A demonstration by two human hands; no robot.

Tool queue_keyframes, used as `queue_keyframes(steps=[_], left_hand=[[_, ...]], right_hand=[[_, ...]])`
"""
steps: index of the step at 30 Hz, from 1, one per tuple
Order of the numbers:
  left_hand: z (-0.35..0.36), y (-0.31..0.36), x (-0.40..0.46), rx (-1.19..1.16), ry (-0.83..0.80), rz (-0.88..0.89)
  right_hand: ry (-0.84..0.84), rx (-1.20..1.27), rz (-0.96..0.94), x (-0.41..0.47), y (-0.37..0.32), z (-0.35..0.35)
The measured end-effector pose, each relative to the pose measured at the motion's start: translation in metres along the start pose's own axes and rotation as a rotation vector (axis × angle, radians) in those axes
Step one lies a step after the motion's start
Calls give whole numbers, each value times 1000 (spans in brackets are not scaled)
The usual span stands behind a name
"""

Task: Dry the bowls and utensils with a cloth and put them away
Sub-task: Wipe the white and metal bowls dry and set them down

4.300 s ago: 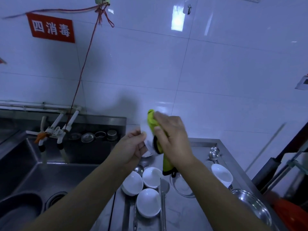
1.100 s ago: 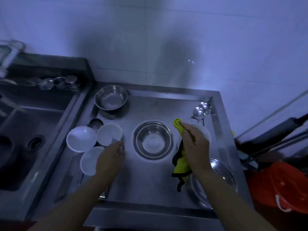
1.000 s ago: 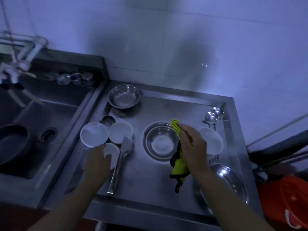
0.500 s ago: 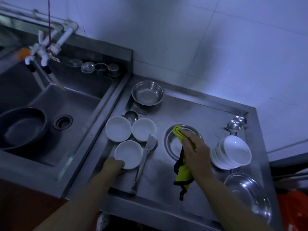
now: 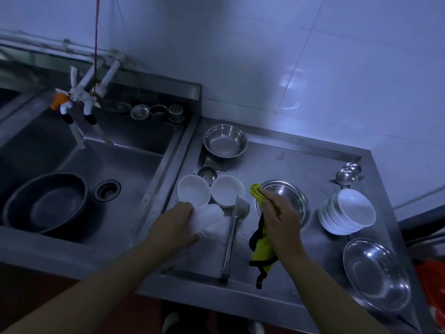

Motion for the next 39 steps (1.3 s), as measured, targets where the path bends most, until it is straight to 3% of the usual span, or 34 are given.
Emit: queue_keyframes(steps=[7,12,15,19,23,26,28,33,39], left_hand=[[-54,18,-22,81,18,210],[-90,22,-35,-18,55,234],[-108,21,-40,-212,71,190],[-126,21,-37,-664,69,68],[-134,40,-44,-1057,31,20],[-150,54,-47,-1053,116,83],[-164,56,-48,-1010,200,107],[-185,72,-48,-935,252,220],[-187,94,-46,-1060,139,299]], right_hand=[[71,-3,-15,-20,-33,8],[71,5,19,-31,-52,13],[143,-14,-17,-39,-69,13],[310,-130,-325,-52,-124,15],[280,-364,-693,-63,-188,47],[288,-778,-865,-64,-215,72],[248,-880,-859,-63,-222,75],[94,-870,-798,-84,-223,77],[112,-784,-891,-93,-238,80]])
Point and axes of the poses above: each hand's wrist, its own x-axis towards the middle knuckle, its own z-axis out of the palm, y = z × x, the point moved 8 cm from there along x, towards the middle knuckle, and after that the axes turned 2 degrees about -x, right-handed, at the moved point
